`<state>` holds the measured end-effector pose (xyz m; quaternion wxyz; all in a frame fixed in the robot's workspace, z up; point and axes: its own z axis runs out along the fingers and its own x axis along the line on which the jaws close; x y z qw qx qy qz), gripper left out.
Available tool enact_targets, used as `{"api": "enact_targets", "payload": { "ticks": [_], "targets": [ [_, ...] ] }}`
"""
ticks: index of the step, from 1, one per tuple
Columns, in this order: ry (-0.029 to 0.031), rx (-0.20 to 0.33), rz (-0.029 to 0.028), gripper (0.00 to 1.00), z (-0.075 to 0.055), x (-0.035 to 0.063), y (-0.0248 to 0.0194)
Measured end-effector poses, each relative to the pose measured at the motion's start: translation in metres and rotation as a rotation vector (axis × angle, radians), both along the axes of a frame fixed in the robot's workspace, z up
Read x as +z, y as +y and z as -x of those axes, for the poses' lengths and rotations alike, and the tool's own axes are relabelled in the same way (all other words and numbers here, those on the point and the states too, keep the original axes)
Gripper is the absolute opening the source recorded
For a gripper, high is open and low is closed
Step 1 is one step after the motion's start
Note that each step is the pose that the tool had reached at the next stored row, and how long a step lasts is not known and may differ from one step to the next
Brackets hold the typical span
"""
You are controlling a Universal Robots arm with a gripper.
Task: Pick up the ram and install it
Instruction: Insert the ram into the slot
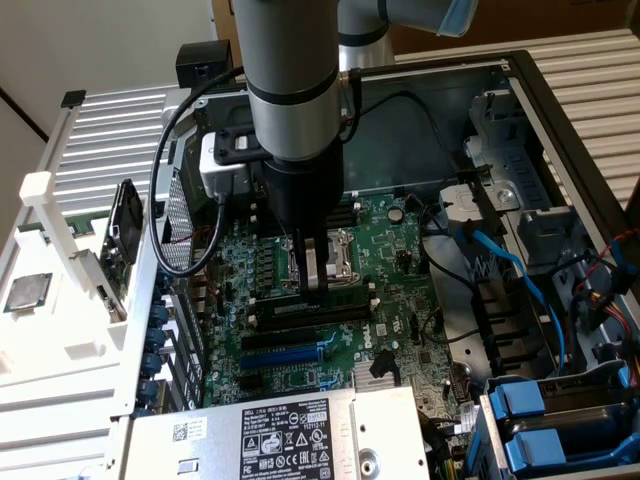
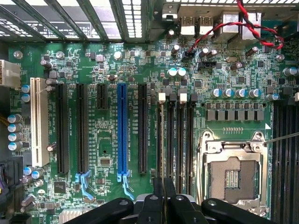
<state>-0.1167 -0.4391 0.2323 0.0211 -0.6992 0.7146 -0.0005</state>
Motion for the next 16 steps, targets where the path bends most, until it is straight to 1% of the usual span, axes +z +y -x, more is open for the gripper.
{"api": "enact_targets", "payload": {
  "ticks": [16],
  "targets": [
    [-0.0003, 0.001, -0.0001, 0.13, 0.0015, -0.0016, 0.0]
  ]
}}
